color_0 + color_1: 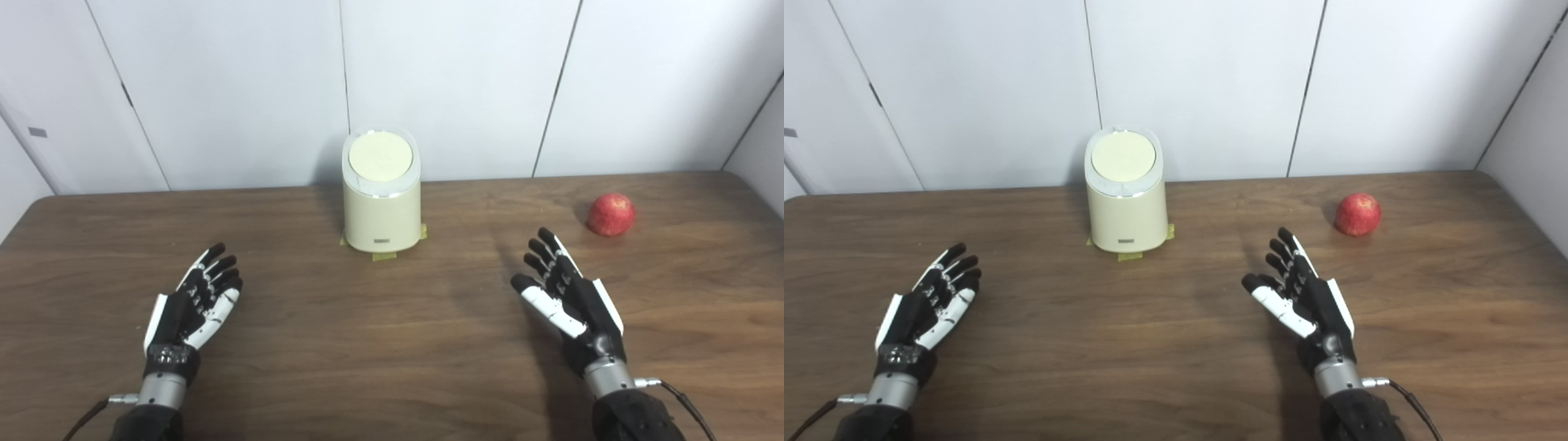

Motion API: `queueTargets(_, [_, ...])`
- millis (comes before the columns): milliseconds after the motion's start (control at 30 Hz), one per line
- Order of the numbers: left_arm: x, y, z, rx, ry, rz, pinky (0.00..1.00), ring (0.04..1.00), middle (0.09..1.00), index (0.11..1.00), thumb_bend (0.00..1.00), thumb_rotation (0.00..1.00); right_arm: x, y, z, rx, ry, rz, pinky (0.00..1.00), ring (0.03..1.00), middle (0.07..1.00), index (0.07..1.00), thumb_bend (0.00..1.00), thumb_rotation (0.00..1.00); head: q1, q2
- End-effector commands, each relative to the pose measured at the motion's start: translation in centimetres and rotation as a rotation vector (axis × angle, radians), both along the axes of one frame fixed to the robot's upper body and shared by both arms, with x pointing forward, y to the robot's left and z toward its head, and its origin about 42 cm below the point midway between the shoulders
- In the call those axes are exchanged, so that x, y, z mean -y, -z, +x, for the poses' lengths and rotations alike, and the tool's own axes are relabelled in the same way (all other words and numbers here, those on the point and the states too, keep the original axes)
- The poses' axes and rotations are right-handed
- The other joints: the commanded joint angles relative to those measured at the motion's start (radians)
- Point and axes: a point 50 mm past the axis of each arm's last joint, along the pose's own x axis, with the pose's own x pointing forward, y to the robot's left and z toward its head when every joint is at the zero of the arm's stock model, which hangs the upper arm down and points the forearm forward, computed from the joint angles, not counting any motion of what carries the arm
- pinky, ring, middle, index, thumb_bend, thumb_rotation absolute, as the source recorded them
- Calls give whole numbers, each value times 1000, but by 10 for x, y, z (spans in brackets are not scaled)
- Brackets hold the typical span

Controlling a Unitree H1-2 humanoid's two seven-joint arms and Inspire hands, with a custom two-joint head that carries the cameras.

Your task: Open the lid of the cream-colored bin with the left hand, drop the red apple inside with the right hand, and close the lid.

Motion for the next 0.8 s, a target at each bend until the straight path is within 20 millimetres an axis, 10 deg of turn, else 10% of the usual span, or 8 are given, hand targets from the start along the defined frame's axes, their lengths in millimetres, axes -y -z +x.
queueTargets(0, [1,12,-7,-40,-4,-20,846,847,868,923,457,325,-2,-16,7,78,-11,7,823,928,940,945,640,433,3,-2])
queueTargets(433, [4,8,-5,-39,-36,-181,828,873,902,956,660,251,2,-13,7,83,-15,14,864,946,949,954,588,406,71,-60])
queueTargets(767, [5,-68,31,44,0,-68,969,966,950,963,889,291,8,-4,3,69,-6,5,820,935,948,946,614,406,83,-95])
